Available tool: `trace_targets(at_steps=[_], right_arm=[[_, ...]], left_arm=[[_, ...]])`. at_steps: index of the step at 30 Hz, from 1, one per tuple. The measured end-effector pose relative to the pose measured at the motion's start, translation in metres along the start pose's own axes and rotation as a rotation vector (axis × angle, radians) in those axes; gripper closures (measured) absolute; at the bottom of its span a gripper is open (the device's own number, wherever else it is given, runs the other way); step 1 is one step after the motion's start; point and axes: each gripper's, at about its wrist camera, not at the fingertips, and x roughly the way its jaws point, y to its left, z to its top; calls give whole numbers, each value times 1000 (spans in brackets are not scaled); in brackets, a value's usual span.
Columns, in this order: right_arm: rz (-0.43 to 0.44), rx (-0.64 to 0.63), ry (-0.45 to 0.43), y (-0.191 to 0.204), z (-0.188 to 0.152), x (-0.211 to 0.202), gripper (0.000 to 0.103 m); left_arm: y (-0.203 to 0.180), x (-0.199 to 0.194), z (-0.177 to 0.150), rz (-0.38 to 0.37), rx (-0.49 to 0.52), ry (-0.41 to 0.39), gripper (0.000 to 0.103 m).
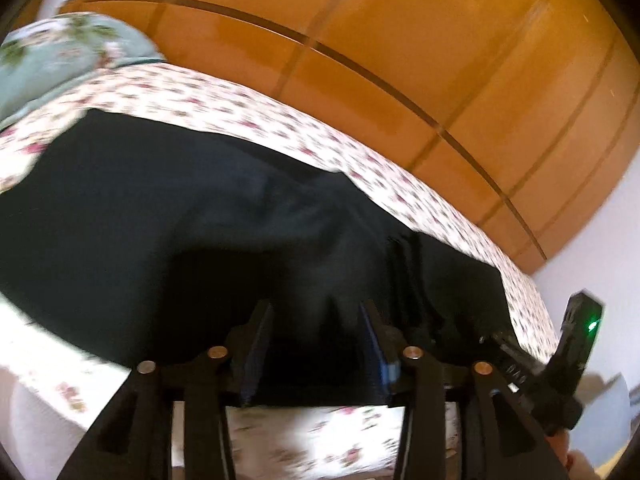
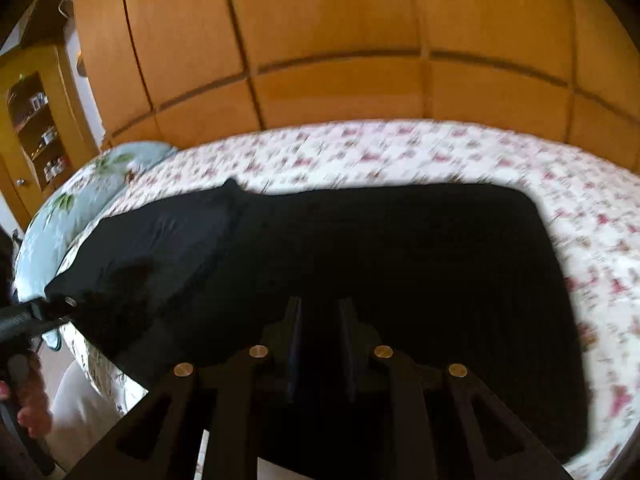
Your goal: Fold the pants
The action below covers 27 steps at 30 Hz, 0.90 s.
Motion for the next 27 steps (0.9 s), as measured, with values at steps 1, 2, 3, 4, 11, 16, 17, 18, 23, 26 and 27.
trace_targets(at_steps=[1,2,3,4,11,16,17,18,23,26,27], right_arm=[[-9,-12,-12,2,-2,0,82],[-14,-26,-17,4,-3,1,81],[-18,-44,-16,4,-4,1,81],[-17,-51,-15,5,-4,1,81],[-1,-29,-14,2,-4,1,81],[-7,-27,-16,5,-4,3,81],[-7,-27,-16,5,-4,2,81],[-7,-27,-16,5,-4,2,81],[-9,-26,-17,5,-4,2,81],[-13,-29,-19,6,-5,2,81],[-15,-30,-20,6,-5,2,81]], left_arm=[[8,-8,-1,15,-15,-18,55],[19,-17,-2,36,-34,-40,55],[30,-27,-3,60,-56,-63,55],[34,-32,-5,74,-72,-78,55],[107,-84,-24,144,-333,-234,41],[138,-70,-18,98,-488,-227,40],[144,-69,-16,85,-501,-227,40],[147,-67,-14,75,-507,-229,40],[160,-55,-2,31,-533,-258,42],[173,-52,4,42,-580,-266,68],[177,-50,7,56,-588,-252,80]])
